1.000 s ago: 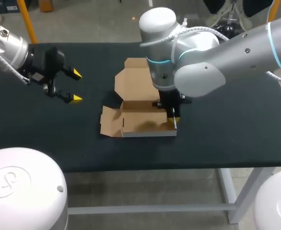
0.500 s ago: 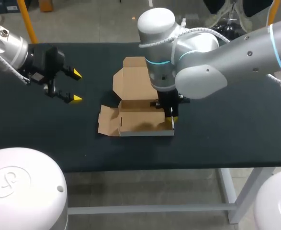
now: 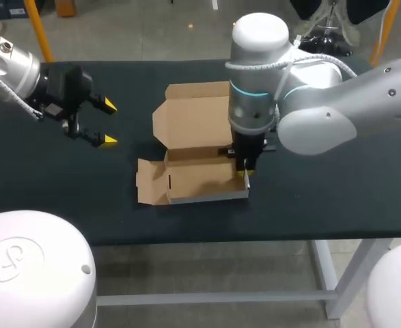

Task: Assemble the packaging by folding the flat box into shape, placing the metal phone stand inside, and closing the box properly

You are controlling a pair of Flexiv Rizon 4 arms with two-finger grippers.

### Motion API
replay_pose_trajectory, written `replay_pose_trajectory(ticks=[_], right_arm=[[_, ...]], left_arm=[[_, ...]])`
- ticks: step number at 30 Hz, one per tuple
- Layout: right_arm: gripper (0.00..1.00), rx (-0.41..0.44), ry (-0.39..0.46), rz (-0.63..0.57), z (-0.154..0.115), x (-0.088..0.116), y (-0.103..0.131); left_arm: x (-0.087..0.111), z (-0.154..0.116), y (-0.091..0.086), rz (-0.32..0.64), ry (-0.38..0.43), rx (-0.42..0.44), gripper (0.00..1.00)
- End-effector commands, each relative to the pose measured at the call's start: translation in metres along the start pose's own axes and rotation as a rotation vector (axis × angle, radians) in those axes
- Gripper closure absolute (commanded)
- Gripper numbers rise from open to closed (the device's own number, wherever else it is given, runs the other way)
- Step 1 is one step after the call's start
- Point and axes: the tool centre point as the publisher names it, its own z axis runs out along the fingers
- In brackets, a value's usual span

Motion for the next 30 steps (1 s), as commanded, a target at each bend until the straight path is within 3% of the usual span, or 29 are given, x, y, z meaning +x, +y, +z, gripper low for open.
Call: replay_pose_trajectory(ticks=[1, 30], right_arm=[[1.00, 0.035, 0.009, -0.001, 0.0014, -0.0008, 0.0046], [1.00, 0.068, 0.016, 0.019, 0.0065, -0.0010, 0.0063]], left_arm=[[-0.0004, -0.0009, -0.0003, 0.000, 0.004, -0.004, 0.00], [-0.0004, -0.0009, -0.0003, 0.000, 0.004, -0.004, 0.00]])
